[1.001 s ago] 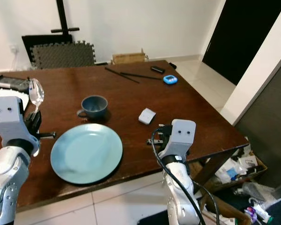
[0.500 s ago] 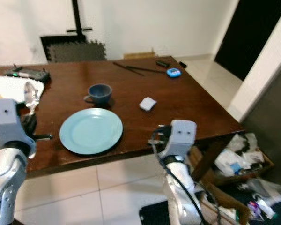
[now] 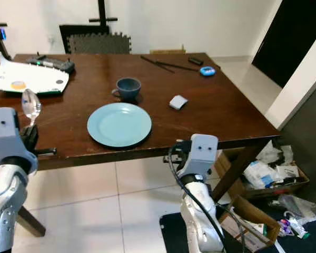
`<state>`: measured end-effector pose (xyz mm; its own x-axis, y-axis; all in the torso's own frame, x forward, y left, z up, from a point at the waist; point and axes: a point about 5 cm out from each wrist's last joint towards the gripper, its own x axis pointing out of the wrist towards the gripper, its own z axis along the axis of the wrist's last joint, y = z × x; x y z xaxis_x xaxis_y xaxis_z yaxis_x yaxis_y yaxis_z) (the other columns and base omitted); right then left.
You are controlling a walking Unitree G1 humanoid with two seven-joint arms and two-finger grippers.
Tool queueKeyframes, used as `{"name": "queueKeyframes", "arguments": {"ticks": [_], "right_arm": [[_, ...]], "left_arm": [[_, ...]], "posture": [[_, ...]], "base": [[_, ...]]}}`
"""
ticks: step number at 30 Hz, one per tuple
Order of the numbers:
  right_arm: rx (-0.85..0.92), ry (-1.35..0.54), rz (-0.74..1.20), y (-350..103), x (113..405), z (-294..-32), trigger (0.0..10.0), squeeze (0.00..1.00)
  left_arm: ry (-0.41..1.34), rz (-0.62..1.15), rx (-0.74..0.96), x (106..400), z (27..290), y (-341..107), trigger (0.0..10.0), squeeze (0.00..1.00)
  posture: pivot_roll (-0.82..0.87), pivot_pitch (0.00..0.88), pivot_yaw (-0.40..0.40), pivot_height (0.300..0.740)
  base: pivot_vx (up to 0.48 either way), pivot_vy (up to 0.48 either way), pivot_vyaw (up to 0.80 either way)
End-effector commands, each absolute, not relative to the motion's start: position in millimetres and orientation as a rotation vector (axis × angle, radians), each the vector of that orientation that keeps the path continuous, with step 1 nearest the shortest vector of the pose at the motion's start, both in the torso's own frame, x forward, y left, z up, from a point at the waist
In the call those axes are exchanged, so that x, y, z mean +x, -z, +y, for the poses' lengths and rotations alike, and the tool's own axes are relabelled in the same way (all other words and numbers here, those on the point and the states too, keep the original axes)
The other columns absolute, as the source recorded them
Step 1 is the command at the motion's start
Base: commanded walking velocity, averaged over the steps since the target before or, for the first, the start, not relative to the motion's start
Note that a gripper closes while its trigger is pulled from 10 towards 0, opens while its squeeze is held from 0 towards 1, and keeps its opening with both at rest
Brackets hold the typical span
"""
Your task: Setting the table
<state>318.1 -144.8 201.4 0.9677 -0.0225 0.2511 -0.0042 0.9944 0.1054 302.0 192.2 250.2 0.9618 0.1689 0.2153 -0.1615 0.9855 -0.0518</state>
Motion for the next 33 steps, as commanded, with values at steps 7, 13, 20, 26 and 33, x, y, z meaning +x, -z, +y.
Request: {"name": "queueKeyframes", "arguments": {"ticks": [7,13,20,26,33], "right_arm": [[0.116,0.013,-0.241,-197.8,316.9,-145.8,10.0,0.00],[0.119,0.009,-0.243,-198.3,317.0,-145.5,10.0,0.00],[0.120,0.003,-0.244,-198.9,317.1,-144.8,10.0,0.00],[0.120,-0.004,-0.247,-199.6,317.1,-143.9,10.0,0.00],[0.122,-0.009,-0.251,-200.3,317.0,-143.3,10.0,0.00]], "left_arm": [[-0.167,-0.215,-0.037,300.0,192.1,-249.2,10.0,0.00],[-0.167,-0.214,-0.037,300.1,191.6,-249.2,10.0,0.00],[-0.167,-0.213,-0.036,300.1,191.8,-249.2,10.0,0.00],[-0.166,-0.213,-0.036,300.3,191.2,-249.0,10.0,0.00],[-0.165,-0.213,-0.035,300.9,190.8,-249.5,10.0,0.00]], "posture": [[0.02,0.133,0.006,0.740],[0.03,0.133,0.006,0.740],[0.03,0.134,0.005,0.740],[0.03,0.135,0.006,0.740],[0.03,0.135,0.007,0.740]], "base": [[0.000,0.000,0.44],[0.000,0.000,0.80],[0.000,0.000,0.80],[0.000,0.000,0.80],[0.000,0.000,0.80]]}}
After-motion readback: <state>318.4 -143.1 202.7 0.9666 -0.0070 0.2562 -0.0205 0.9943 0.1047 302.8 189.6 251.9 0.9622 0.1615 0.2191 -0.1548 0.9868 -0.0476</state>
